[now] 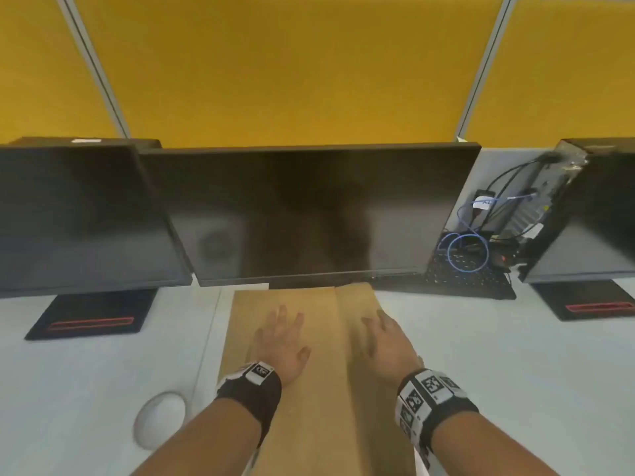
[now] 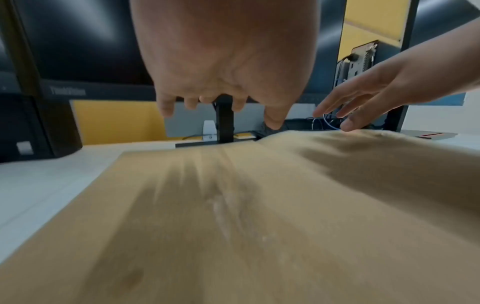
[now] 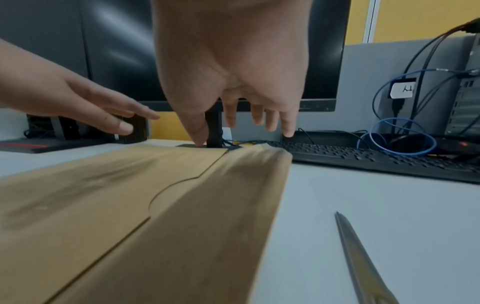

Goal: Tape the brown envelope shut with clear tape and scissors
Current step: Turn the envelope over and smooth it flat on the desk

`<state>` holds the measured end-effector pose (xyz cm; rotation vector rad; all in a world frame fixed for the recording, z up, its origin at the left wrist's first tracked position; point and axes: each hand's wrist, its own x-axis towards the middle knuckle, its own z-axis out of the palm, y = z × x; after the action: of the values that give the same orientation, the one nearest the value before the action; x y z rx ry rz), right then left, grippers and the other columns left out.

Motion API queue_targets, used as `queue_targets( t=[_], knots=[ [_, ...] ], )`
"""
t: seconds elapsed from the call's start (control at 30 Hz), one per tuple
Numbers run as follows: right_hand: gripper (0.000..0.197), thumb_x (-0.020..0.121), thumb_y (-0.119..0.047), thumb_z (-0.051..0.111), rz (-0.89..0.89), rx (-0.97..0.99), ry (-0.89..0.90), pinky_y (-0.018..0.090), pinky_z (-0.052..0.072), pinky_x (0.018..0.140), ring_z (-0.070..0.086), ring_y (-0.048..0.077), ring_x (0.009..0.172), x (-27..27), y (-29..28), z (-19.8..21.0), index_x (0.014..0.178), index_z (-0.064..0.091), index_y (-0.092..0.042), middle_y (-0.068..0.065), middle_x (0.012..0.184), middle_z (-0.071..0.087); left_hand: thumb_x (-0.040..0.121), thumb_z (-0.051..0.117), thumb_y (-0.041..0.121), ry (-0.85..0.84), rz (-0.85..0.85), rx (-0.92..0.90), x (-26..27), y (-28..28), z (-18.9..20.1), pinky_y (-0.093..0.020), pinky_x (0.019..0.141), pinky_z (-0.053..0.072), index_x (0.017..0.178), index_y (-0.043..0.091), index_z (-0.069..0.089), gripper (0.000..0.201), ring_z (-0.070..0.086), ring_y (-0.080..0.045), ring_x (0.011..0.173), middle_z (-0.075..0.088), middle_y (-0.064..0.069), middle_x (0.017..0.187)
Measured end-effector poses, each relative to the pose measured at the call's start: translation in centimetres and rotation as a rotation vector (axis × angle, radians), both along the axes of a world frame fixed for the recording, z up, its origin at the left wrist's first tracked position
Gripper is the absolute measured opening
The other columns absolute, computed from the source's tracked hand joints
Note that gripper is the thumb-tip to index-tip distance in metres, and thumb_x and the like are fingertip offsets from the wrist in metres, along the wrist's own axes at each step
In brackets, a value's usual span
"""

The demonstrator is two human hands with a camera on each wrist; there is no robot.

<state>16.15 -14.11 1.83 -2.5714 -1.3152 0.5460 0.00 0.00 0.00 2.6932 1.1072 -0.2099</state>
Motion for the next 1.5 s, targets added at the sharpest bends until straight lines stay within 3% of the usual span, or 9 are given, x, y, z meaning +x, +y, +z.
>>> queue_targets(
  t=[0.17,0.4,0.5,0.6,0.77,0.87,1.1,1.3,1.5],
  knots=[
    [0.052,0.092,-0.034,0.050,-0.028,-0.086,-0.025,0.045,0.032,0.107,0.021,0.023,0.139,0.4,-0.4,-1.4,0.140,0.032,-0.024,0.003,0.153,0.018,0.095,0.036,0.052,0.135,0.030,-0.100,-0.9,0.0,-3.2,-0.047,0.116,0.018,0.152,0.031,0.003,0.069,-0.005,-0.029,0.148,-0.013,-0.007,0.161],
    [0.051,0.090,-0.034,0.050,-0.109,-0.116,-0.002,0.044,0.031,0.106,0.028,0.029,0.135,0.1,-1.0,-2.8,0.137,0.035,-0.021,0.007,0.154,0.015,0.094,0.038,0.052,0.189,0.057,-0.195,-1.3,-0.1,-5.1,-0.048,0.117,0.015,0.151,0.035,0.002,0.070,-0.006,-0.026,0.148,-0.013,-0.004,0.161],
    [0.051,0.086,-0.029,0.055,-0.181,-0.045,0.028,0.040,0.038,0.098,0.039,0.033,0.124,-0.2,-0.9,-2.5,0.134,0.038,-0.019,0.008,0.150,0.022,0.094,0.038,0.053,0.179,0.069,-0.197,-1.5,-0.3,-5.8,-0.047,0.117,0.015,0.151,0.036,0.001,0.071,-0.006,-0.025,0.148,-0.013,-0.002,0.161],
    [0.049,0.086,-0.011,0.053,-0.291,0.132,0.182,0.026,0.041,0.076,0.051,0.027,0.090,-0.4,-0.8,-1.5,0.133,0.040,-0.019,0.007,0.143,0.024,0.093,0.040,0.051,0.155,0.071,-0.201,-1.8,-0.4,-6.2,-0.048,0.116,0.017,0.151,0.036,0.002,0.071,-0.007,-0.024,0.148,-0.013,-0.001,0.161],
    [0.058,0.085,-0.004,0.057,-0.299,0.399,0.448,0.017,0.044,0.061,0.061,0.016,0.080,-1.5,1.1,-0.7,0.134,0.030,-0.023,-0.001,0.102,0.052,0.094,0.039,0.052,0.125,0.071,-0.185,-1.9,-0.5,-6.5,-0.048,0.115,0.017,0.151,0.037,0.002,0.070,-0.007,-0.024,0.148,-0.014,-0.001,0.161],
    [0.054,0.087,-0.024,0.063,-0.201,0.399,0.529,0.022,0.048,0.067,0.064,0.016,0.077,-3.1,2.3,-0.6,0.131,0.033,-0.028,-0.003,0.098,0.058,0.094,0.039,0.053,0.128,0.072,-0.204,-1.9,-0.4,-6.4,-0.049,0.116,0.015,0.151,0.037,0.000,0.071,-0.008,-0.024,0.148,-0.016,-0.002,0.160],
    [0.052,0.092,-0.049,0.049,0.094,0.116,0.492,0.022,0.030,0.099,0.045,0.017,0.126,-5.0,4.1,-3.1,0.136,0.046,-0.022,-0.002,0.140,0.046,0.102,0.029,0.032,-0.039,0.096,-0.336,-2.0,0.4,-5.8,-0.048,0.119,0.015,0.152,0.027,0.017,0.051,0.000,-0.025,0.149,-0.003,-0.004,0.162],
    [0.054,0.088,-0.031,0.057,0.289,-0.085,0.288,0.037,0.028,0.114,0.029,0.027,0.139,-6.0,3.6,-6.8,0.139,0.043,-0.019,0.006,0.152,0.030,0.102,0.038,0.020,-0.345,0.119,-0.442,-3.3,1.3,-5.1,-0.028,0.117,0.014,0.151,0.013,0.018,0.054,0.020,-0.021,0.146,0.022,-0.007,0.158],
    [0.062,0.086,-0.021,0.060,0.329,-0.065,0.200,0.036,0.025,0.115,0.016,0.023,0.143,-6.5,2.9,-8.0,0.143,0.035,-0.020,0.004,0.158,0.017,0.092,0.057,0.040,-0.012,-0.074,-0.366,-4.6,1.1,-5.5,-0.039,0.121,0.012,0.152,0.030,0.015,0.075,-0.004,-0.027,0.148,-0.007,-0.011,0.161]
  ],
)
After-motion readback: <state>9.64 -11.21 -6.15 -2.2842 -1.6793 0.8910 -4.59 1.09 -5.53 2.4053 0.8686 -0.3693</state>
